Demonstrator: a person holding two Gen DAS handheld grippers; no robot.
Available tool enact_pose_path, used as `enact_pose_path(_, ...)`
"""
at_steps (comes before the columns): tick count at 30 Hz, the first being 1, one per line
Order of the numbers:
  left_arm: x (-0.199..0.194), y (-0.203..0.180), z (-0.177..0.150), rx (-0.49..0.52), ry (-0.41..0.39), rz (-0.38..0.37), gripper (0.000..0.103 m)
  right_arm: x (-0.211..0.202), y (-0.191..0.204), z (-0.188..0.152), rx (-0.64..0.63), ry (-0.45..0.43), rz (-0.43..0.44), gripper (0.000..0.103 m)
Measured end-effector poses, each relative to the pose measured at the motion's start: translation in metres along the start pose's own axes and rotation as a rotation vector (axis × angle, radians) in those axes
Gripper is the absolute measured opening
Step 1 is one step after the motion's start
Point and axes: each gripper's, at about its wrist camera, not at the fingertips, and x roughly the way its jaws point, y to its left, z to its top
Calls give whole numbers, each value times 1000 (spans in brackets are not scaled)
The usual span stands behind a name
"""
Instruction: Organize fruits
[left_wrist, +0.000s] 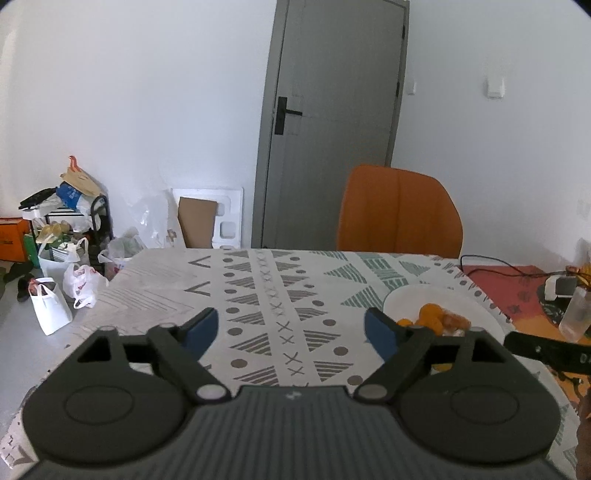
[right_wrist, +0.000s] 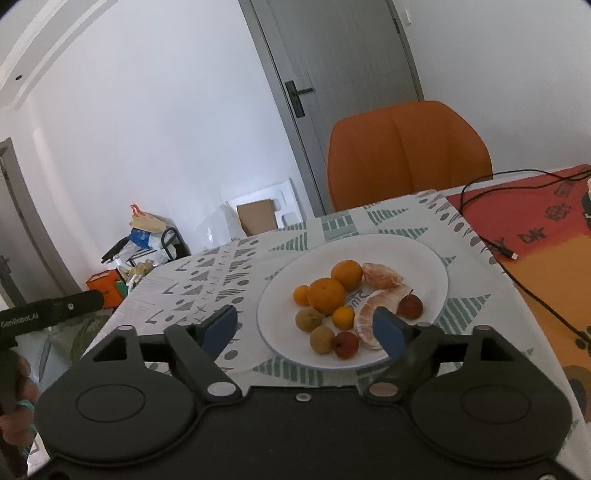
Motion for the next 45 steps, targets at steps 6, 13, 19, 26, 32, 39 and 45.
enact_pose_path(6,-23,0,4,2,-15,34,92,-19,5,4,7,-40,10,100)
enact_pose_path(13,-49,7,9,-6,-34,73,97,-37,19,6,-24,-61,17,103)
enact_pose_path(19,-74,13,10,8,-51,81,101,-51,28,7,-30,-70,22,103)
enact_pose_path(26,-93,27,3,-8,-29,95,103,-61,39,5,-39,-78,26,103)
enact_pose_path(32,-106,40,-3,-23,-34,127,103,-62,52,-1,-53,-64,22,103)
enact_pose_path(39,-118,54,-15,-28,-23,161,103,-65,69,-10,-52,-57,17,103)
enact_pose_path(45,-124,65,-25,-41,18,145,103,-73,86,-25,-65,-83,2,103)
